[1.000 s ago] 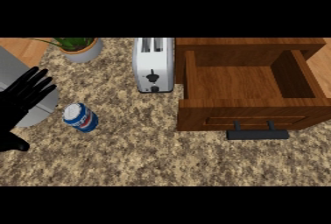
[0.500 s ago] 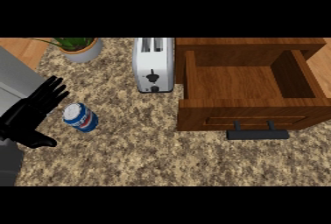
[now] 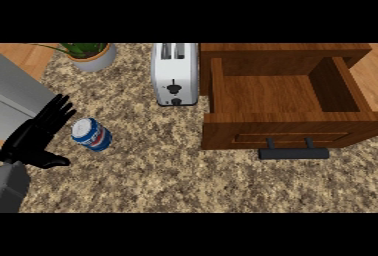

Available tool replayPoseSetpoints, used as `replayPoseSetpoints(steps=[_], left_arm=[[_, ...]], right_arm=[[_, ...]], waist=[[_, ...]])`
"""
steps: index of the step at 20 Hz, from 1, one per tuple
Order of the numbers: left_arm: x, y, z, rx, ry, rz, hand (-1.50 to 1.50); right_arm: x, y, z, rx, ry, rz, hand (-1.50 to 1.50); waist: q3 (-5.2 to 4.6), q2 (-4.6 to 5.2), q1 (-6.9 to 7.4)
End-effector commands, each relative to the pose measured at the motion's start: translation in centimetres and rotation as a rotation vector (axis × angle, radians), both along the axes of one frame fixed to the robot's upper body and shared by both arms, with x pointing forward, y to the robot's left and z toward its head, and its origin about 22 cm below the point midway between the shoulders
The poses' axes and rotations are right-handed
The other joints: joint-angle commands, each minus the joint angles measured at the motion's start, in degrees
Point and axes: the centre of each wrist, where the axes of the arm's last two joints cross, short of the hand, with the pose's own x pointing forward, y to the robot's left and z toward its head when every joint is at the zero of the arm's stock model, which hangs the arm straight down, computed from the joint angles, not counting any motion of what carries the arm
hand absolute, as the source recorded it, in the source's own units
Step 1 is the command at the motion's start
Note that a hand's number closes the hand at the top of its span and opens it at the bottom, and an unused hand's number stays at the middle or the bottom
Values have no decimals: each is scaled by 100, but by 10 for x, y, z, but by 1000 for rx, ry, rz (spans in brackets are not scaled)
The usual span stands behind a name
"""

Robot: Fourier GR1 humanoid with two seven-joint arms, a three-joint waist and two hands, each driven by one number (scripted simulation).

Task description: Pick up the can, place it into the drawer and close the drawer

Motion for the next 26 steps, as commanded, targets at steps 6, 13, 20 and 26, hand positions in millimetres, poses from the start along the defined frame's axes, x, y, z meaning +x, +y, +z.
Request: replayPoseSetpoints(steps=[6, 13, 20, 26], left_arm=[[-4, 15, -39, 14, 23, 12, -150], [-12, 17, -56, -19, 80, 43, -150], [-7, -3, -67, -60, 75, 3, -150], [-6, -18, -76, -99, 113, 21, -150]], right_arm=[[0, 3, -8, -7, 6, 18, -150], [-4, 0, -1, -2, -14, 8, -150], [-17, 6, 19, 3, -11, 20, -150], [-14, 2, 6, 0, 13, 17, -150]], waist=[[-7, 22, -48], [-14, 46, -101], [-13, 32, -92], [-10, 30, -72]])
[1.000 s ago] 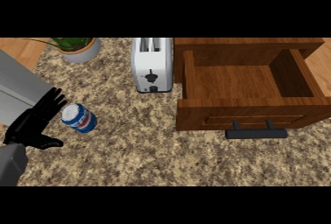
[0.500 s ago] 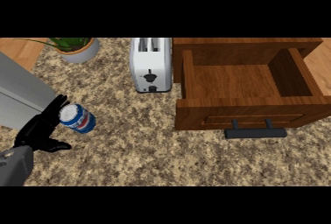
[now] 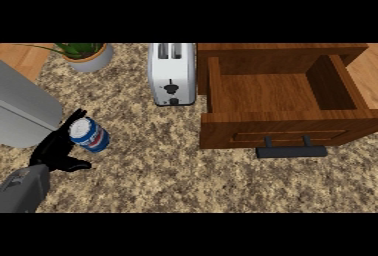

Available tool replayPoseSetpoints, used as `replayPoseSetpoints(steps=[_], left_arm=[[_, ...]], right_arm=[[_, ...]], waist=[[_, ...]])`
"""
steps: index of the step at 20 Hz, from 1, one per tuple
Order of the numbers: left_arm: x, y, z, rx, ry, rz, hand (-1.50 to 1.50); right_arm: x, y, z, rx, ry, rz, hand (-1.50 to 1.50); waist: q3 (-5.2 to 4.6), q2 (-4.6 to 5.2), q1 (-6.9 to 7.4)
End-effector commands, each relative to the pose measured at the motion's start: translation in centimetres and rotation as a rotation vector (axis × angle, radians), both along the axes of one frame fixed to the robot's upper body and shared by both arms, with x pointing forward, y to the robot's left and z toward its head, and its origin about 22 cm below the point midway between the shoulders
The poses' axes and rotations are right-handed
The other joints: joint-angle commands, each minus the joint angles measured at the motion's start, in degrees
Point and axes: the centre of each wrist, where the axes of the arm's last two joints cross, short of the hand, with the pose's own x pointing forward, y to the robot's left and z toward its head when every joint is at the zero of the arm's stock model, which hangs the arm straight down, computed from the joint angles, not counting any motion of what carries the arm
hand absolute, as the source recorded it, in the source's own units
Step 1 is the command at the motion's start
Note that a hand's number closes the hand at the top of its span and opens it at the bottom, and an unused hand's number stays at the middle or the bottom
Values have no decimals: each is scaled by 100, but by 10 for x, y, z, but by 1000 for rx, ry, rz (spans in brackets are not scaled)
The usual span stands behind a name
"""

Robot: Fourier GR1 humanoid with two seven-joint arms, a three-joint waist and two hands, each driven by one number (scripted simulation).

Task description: Pick up the can, place it into the drawer and close the drawer

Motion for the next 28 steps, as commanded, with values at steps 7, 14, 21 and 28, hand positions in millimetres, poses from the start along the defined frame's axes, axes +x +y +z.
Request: replayPoseSetpoints(steps=[7, 14, 21, 28], left_arm=[[17, -24, 0, -164, -3, -58, 150], [42, -34, 21, -225, -80, -201, 150], [52, -66, 21, -267, -147, -165, 150], [53, -151, 3, -244, -186, 220, 150]], right_arm=[[-12, -2, -9, 26, -8, 21, -150], [-5, 4, -7, 43, 6, 20, -150], [-12, 1, 9, 32, 13, -28, -150], [-18, 0, 8, 30, 17, -65, -150]], waist=[[-7, 14, -72], [4, -26, 41], [14, -66, 147], [30, -131, 284]])
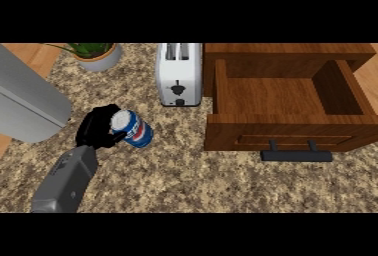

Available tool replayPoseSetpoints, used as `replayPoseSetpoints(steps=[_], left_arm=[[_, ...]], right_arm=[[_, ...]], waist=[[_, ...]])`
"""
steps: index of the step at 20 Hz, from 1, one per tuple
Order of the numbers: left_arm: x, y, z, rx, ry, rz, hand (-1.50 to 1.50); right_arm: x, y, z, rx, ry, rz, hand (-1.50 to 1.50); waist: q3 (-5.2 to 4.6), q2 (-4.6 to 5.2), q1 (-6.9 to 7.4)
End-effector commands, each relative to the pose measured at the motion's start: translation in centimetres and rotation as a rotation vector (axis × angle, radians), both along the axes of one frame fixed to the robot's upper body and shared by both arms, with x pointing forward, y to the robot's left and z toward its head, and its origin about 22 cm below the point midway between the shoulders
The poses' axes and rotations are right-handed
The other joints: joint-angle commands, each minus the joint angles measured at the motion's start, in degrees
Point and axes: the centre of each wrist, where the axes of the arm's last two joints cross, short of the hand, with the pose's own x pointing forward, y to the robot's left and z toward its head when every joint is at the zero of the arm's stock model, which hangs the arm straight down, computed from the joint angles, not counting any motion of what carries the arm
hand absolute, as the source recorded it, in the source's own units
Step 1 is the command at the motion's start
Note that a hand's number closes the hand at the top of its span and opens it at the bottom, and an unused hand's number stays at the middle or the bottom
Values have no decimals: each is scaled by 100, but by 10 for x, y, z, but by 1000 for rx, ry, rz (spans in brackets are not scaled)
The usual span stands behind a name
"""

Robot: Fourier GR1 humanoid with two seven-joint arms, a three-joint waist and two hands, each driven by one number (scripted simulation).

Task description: Pick up the can, place it into the drawer and close the drawer

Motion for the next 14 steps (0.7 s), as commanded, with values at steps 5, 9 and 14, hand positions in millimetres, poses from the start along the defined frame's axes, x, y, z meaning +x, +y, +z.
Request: replayPoseSetpoints(steps=[5, 9, 14], left_arm=[[23, -78, 39, 38, -133, 112, 150], [34, -84, 88, 58, -152, 105, 150], [32, -108, 147, 67, -169, 93, 150]], right_arm=[[-6, -5, 6, 13, -6, -9, -150], [-12, -4, -8, 9, -3, -9, -150], [-9, 7, 5, 1, 0, -7, -150]], waist=[[5, -42, 71], [6, -33, 51], [-3, -3, -6]])
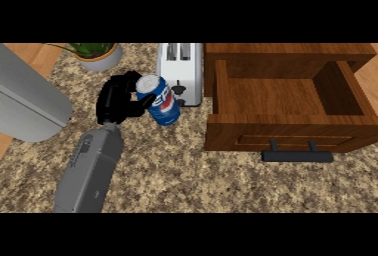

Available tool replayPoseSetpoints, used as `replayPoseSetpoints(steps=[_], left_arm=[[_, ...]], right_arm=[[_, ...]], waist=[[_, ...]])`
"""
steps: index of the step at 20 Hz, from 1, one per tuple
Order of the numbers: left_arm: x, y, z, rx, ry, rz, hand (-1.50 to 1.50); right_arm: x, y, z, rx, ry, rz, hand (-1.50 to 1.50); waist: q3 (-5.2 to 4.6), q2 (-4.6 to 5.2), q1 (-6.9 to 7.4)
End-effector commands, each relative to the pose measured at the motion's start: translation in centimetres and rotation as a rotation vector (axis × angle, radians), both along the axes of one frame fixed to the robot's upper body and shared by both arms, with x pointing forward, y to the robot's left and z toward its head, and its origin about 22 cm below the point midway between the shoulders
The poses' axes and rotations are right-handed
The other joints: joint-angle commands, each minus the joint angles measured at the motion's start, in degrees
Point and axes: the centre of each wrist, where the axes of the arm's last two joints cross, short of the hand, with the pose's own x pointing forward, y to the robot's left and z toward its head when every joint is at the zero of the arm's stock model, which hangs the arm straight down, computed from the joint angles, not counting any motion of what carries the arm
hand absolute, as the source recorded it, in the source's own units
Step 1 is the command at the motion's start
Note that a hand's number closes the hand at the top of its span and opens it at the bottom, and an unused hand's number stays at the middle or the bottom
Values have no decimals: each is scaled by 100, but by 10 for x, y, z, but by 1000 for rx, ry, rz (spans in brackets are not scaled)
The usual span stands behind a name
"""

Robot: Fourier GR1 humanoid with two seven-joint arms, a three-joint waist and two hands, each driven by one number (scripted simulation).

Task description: Pick up the can, place it into the drawer and close the drawer

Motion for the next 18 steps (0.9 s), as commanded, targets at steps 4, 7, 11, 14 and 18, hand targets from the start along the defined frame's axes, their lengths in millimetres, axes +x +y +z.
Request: replayPoseSetpoints(steps=[4, 7, 11, 14, 18], left_arm=[[-9, -14, 80, 49, -48, 22, 150], [-19, -51, 97, 29, -40, 15, 150], [1, -77, 113, 56, -48, 24, 150], [-6, -104, 136, 71, -67, -6, 150], [10, -105, 151, 80, -68, 14, 150]], right_arm=[[7, 2, -4, 1, 12, 12, -150], [13, 20, 1, 2, -12, 19, -150], [8, -6, -3, 14, -7, 29, -150], [16, 16, 4, 16, -11, 37, -150], [10, -5, -2, 16, -20, 13, -150]], waist=[[-6, 50, -57], [-7, 55, -104], [-8, 78, -174], [-9, 79, -185], [-8, 81, -182]])
